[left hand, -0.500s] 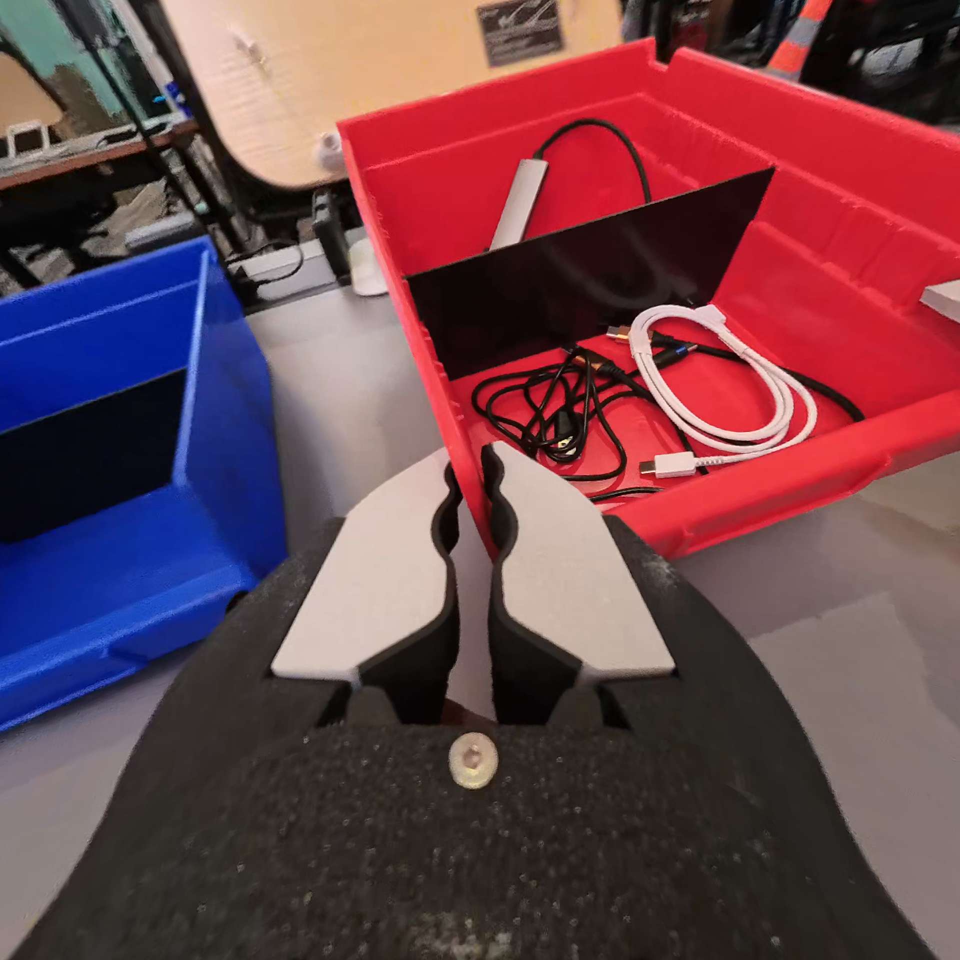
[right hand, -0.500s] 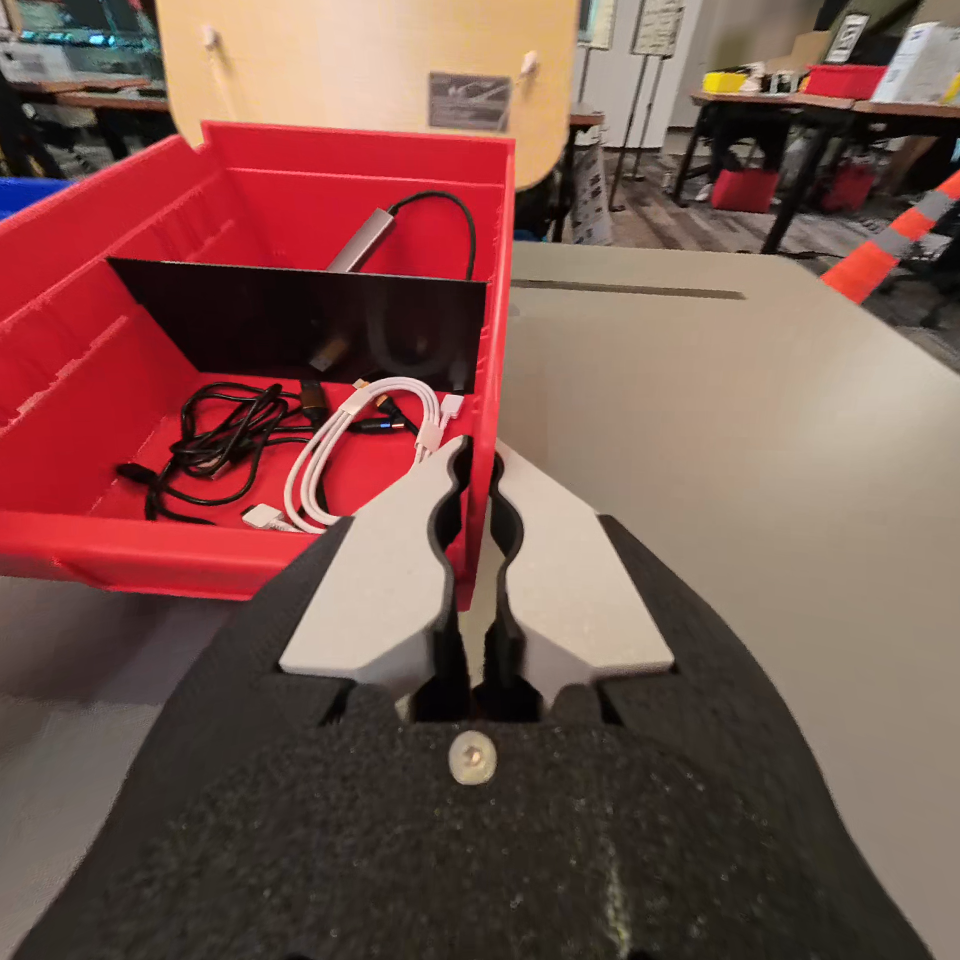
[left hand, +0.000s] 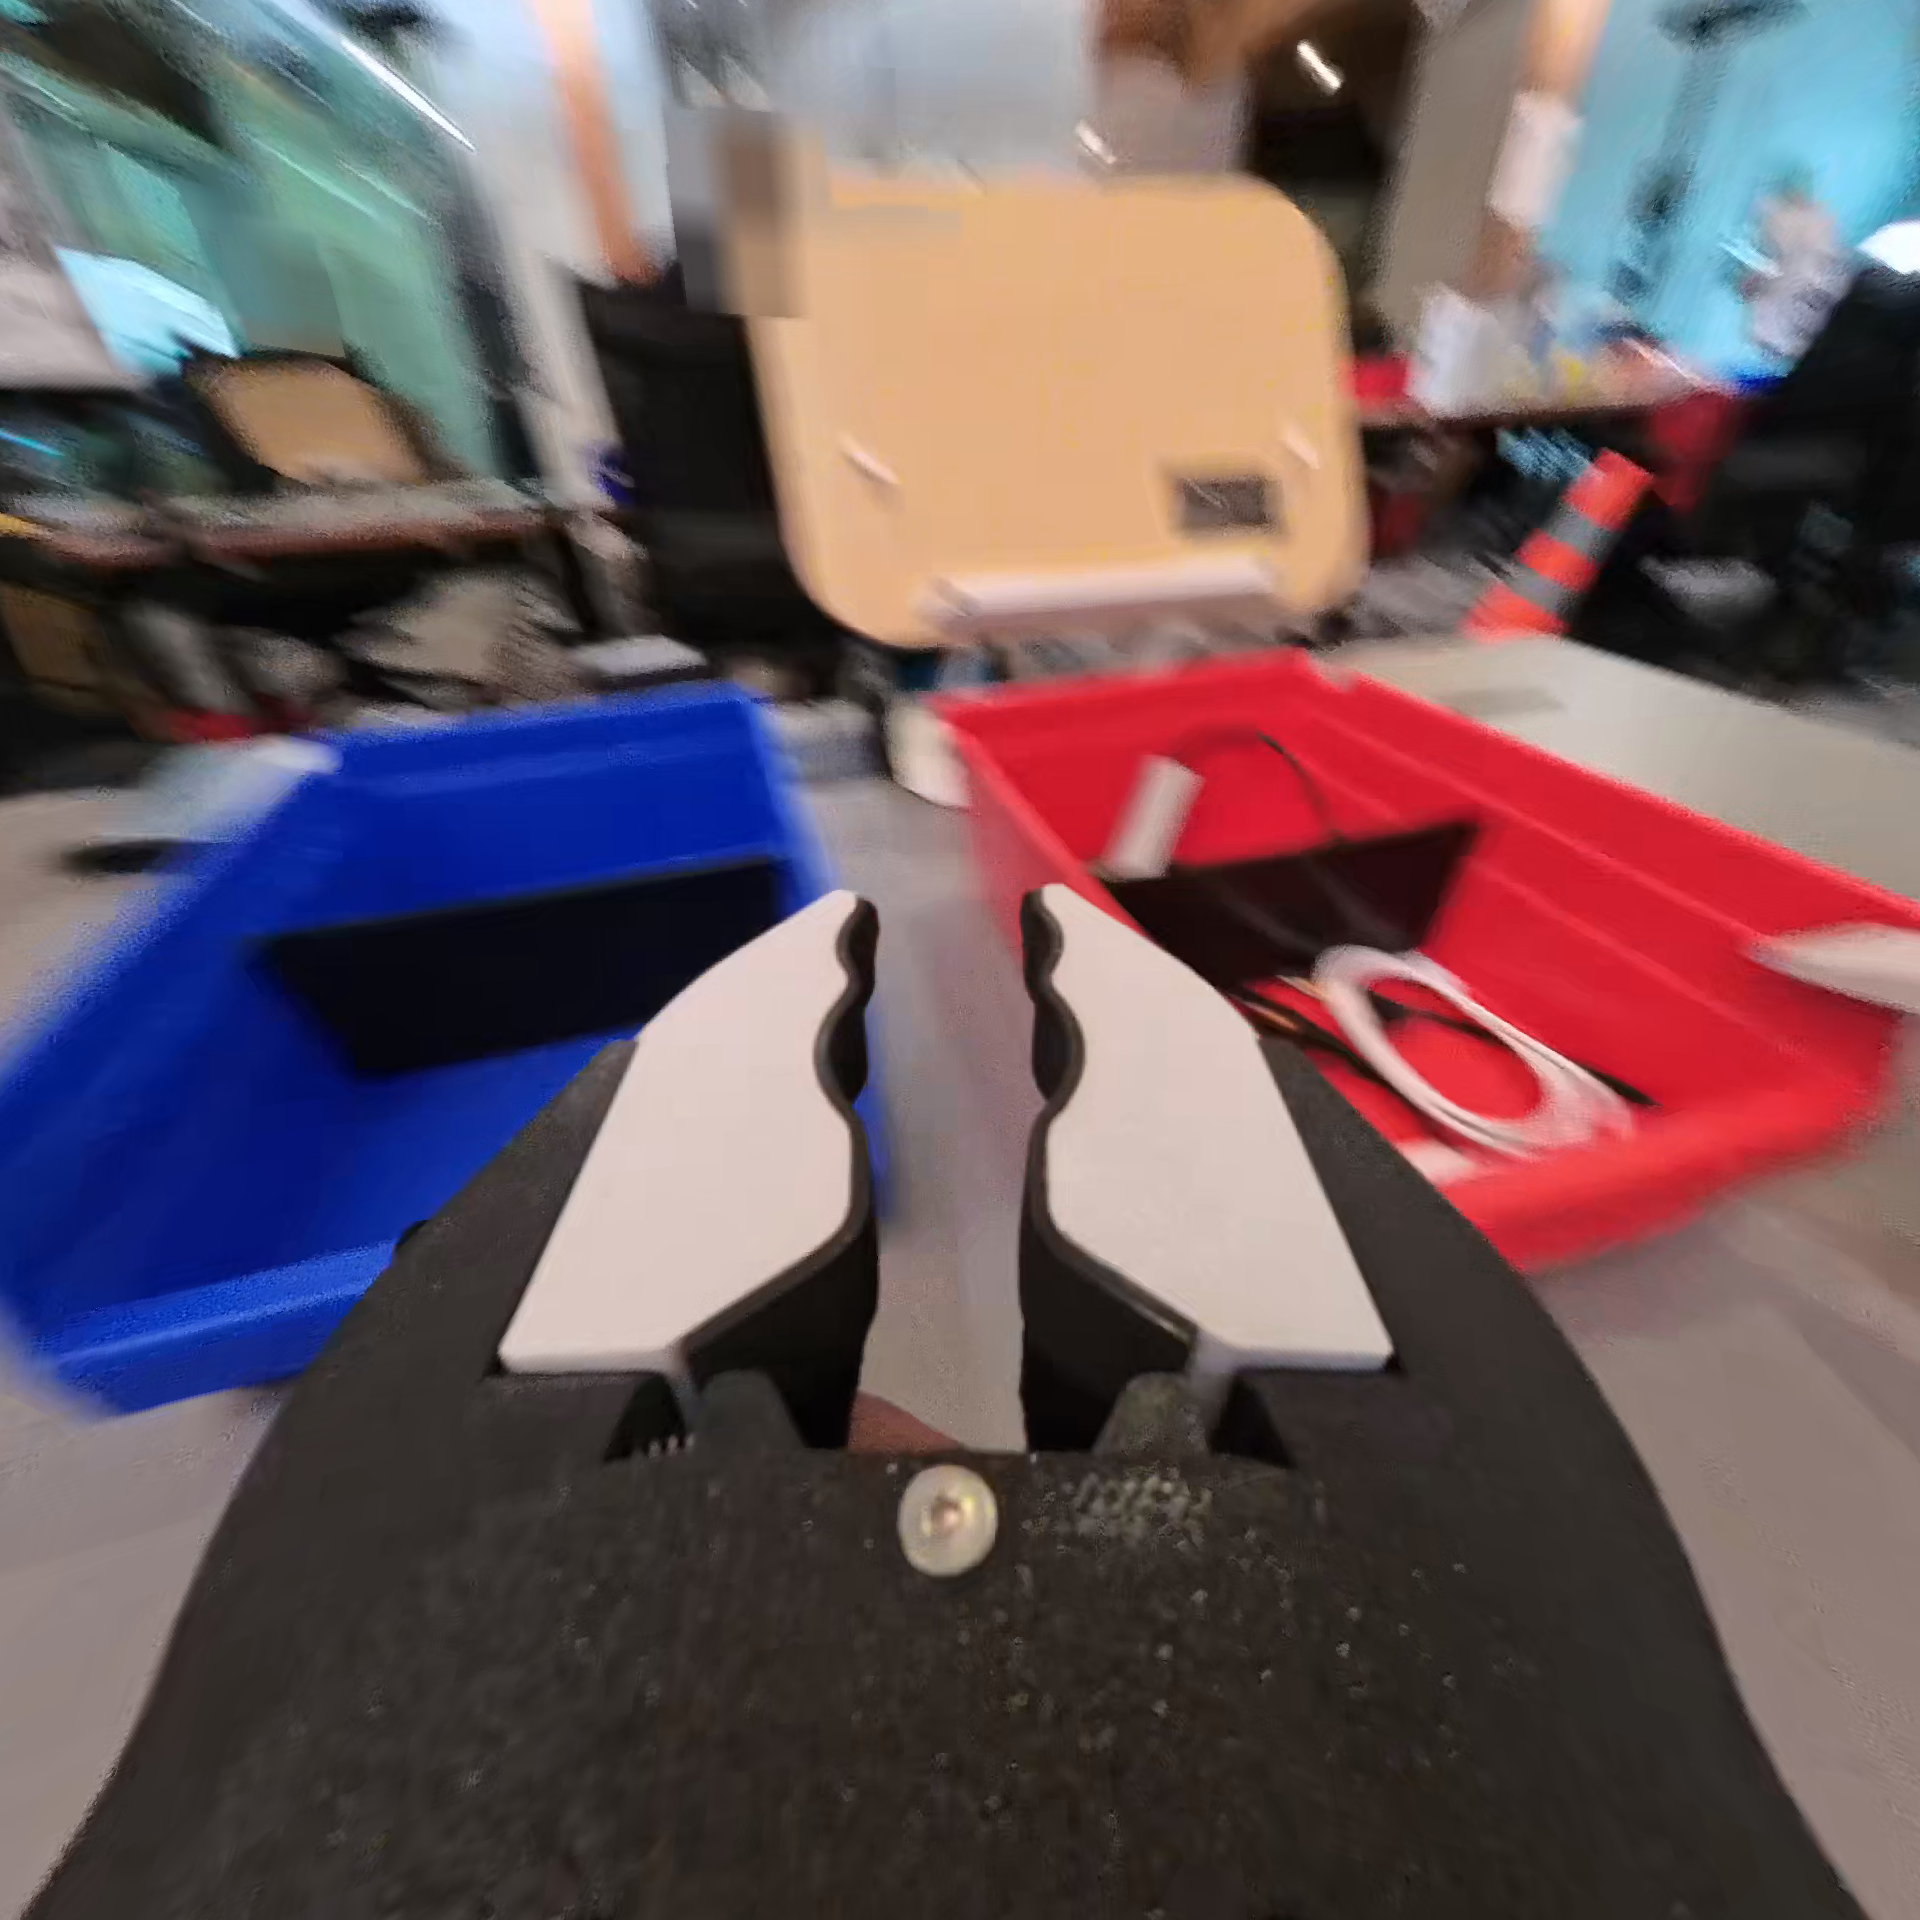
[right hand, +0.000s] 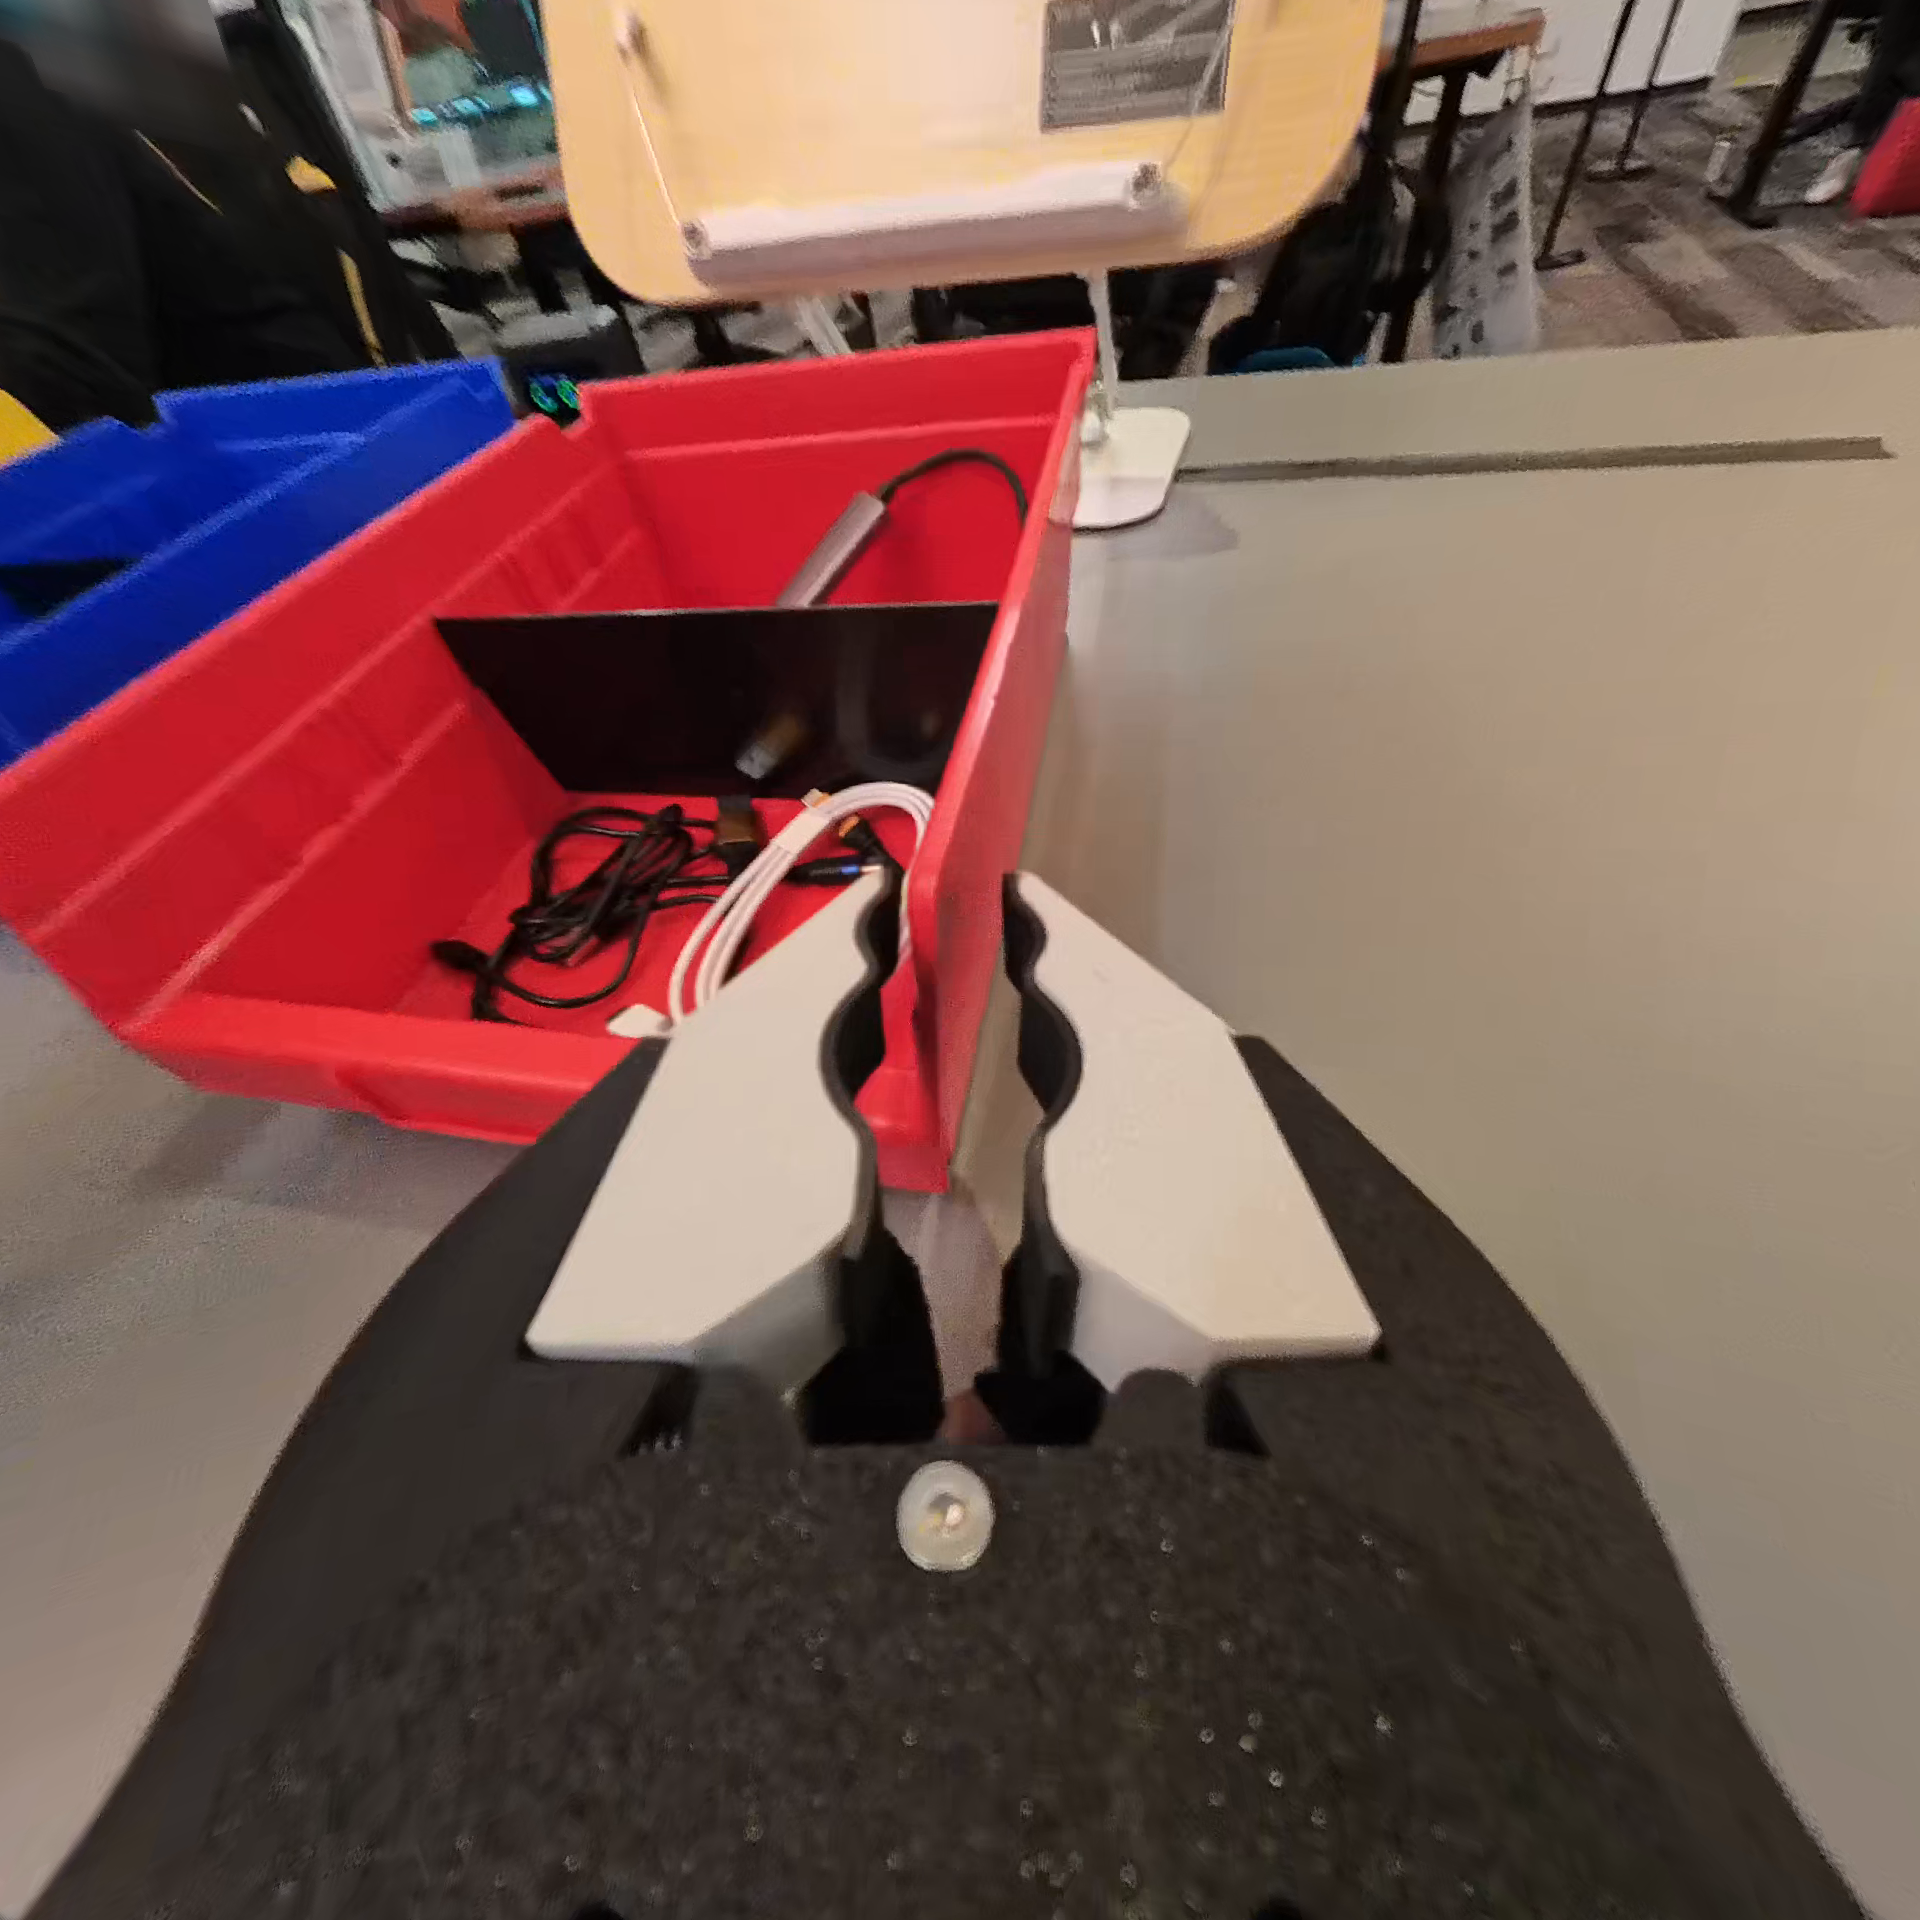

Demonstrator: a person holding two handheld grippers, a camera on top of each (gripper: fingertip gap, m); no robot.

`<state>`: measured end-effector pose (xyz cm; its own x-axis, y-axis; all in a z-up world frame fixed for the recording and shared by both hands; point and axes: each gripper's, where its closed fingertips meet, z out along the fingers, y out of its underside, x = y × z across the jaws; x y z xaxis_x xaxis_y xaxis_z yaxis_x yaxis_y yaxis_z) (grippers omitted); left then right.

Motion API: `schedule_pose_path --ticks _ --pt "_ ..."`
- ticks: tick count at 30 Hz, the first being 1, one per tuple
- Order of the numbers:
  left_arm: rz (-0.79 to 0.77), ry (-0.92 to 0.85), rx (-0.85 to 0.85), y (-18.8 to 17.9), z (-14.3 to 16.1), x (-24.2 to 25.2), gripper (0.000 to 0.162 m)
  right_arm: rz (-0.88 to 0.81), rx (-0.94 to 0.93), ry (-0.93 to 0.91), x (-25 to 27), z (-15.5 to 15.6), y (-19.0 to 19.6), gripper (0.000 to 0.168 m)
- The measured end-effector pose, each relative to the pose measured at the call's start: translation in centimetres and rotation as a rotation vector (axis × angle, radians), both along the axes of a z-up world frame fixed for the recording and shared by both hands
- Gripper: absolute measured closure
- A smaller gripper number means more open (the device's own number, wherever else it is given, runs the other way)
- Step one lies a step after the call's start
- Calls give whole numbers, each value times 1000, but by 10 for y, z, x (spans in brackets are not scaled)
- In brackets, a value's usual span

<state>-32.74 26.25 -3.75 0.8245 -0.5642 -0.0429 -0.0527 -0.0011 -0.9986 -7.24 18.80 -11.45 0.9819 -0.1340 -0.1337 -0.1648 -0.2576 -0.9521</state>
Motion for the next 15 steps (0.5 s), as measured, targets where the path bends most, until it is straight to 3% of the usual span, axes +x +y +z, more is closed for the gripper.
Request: schedule_pose_path --ticks 2,3,5,7,8,11,15 --pt "177 -45 75 30 16 -65 135 -3 36 -14 4 9 -6 146" --pt "227 -35 38 48 10 -93 133 -10 59 -30 6 14 -9 145" --pt "294 32 -95 83 -21 -139 120 -23 95 -59 7 23 -11 144" --pt "521 136 -245 108 -53 -197 108 -55 150 -101 9 35 -14 145" --pt "557 146 -266 112 -56 -210 107 -59 184 -129 6 43 -16 146" --pt "469 106 -282 115 -55 -200 106 -23 232 -229 -12 53 -19 146" --pt "362 135 -394 134 -87 -187 114 109 269 -284 -60 56 -18 146"
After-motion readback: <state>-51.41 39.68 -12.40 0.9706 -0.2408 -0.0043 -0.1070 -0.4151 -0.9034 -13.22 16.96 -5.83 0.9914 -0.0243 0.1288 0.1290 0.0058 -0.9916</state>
